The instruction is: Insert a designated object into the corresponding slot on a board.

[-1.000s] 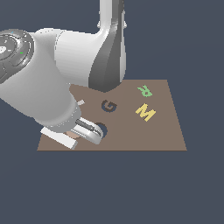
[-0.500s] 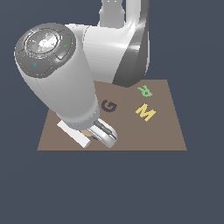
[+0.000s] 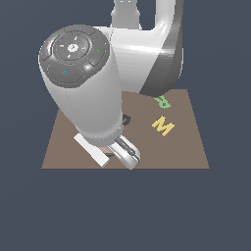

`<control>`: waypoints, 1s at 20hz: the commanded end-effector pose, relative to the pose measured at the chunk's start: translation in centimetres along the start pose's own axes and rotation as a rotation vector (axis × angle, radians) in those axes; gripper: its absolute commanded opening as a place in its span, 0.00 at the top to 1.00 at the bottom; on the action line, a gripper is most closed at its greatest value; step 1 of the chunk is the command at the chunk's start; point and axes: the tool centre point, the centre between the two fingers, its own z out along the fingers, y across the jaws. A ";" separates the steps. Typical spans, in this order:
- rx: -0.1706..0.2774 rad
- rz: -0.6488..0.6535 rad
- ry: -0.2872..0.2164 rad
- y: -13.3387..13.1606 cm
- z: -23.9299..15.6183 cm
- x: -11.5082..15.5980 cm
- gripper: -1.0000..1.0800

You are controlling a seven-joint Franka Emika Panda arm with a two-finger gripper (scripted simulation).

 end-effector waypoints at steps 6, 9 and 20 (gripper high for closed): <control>0.000 0.010 0.000 -0.2 0.1 -0.1 1.00; 0.000 0.013 0.000 -0.2 0.8 -0.1 1.00; 0.000 0.014 0.001 -0.2 0.9 -0.1 0.04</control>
